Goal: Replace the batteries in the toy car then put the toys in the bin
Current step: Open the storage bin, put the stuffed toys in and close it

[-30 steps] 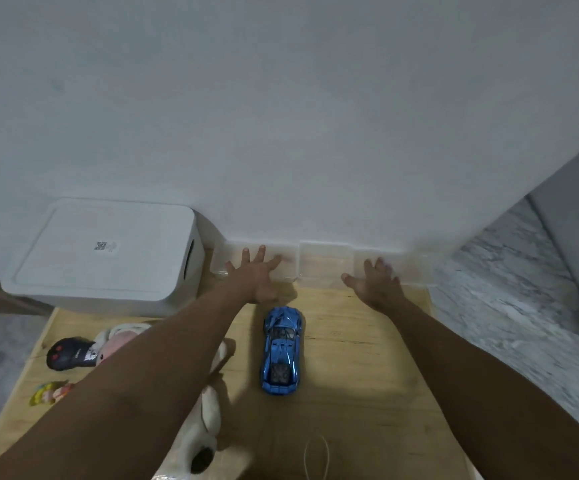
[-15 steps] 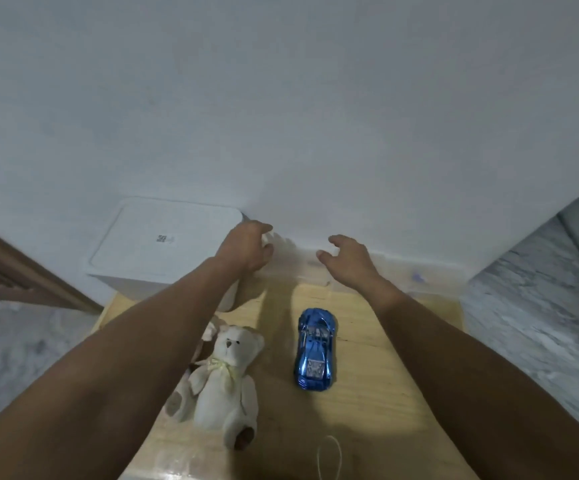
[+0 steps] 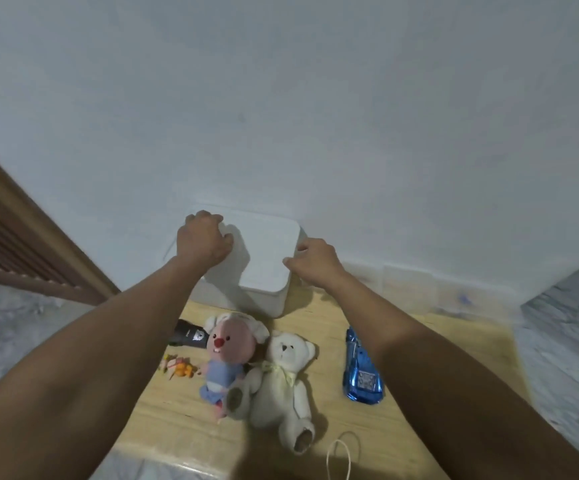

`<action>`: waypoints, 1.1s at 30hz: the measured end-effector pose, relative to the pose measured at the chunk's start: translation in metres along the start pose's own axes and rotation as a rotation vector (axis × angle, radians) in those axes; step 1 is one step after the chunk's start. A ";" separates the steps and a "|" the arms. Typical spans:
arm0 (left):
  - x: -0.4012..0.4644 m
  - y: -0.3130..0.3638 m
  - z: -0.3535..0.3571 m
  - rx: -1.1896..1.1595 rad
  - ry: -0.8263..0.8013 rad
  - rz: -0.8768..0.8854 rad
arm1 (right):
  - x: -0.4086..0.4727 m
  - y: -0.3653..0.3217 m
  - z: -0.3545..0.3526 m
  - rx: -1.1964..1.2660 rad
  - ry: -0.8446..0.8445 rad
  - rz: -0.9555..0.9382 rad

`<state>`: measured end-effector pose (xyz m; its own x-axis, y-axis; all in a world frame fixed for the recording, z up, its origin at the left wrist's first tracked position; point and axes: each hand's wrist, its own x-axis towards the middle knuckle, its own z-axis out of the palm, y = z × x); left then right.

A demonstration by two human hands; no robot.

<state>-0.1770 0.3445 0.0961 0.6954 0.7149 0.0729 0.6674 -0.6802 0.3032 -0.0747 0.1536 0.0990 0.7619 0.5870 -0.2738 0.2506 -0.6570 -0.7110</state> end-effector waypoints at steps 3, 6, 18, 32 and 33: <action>0.006 -0.019 0.002 0.016 -0.069 -0.101 | 0.005 -0.002 0.004 0.010 0.008 0.045; 0.001 -0.025 0.004 -0.018 -0.127 -0.207 | 0.004 0.004 0.005 0.012 0.027 0.105; 0.006 -0.043 -0.002 -0.320 -0.071 -0.357 | 0.006 -0.002 0.011 -0.083 0.127 0.153; 0.003 -0.042 -0.019 -0.418 -0.298 -0.473 | -0.001 -0.010 0.008 0.046 0.064 0.282; 0.003 -0.041 -0.020 -0.421 -0.350 -0.497 | -0.001 -0.010 0.008 0.068 0.061 0.289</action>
<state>-0.2076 0.3773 0.1030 0.4287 0.7808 -0.4544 0.8162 -0.1192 0.5653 -0.0829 0.1633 0.1018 0.8310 0.3490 -0.4332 -0.0213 -0.7582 -0.6517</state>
